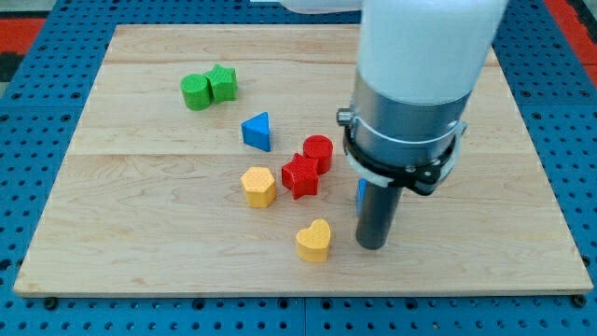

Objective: Push the blue cube into the blue triangle

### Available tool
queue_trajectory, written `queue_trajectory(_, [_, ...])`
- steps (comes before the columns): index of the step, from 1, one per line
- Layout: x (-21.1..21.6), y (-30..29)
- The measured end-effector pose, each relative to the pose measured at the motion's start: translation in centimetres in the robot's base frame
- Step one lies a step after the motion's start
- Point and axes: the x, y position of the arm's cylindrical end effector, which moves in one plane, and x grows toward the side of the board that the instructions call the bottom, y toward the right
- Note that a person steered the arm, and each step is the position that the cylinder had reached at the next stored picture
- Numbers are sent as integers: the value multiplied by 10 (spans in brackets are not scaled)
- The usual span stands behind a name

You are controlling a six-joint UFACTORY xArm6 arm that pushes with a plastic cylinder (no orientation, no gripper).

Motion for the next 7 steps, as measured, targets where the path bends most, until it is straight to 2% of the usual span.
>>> queue_trajectory(1, [-31,-29])
queue_trajectory(2, [-58,-20])
queue_trajectory(4, [-66,22])
queue_trajectory(6, [-66,99])
queue_trajectory(7, [-72,100])
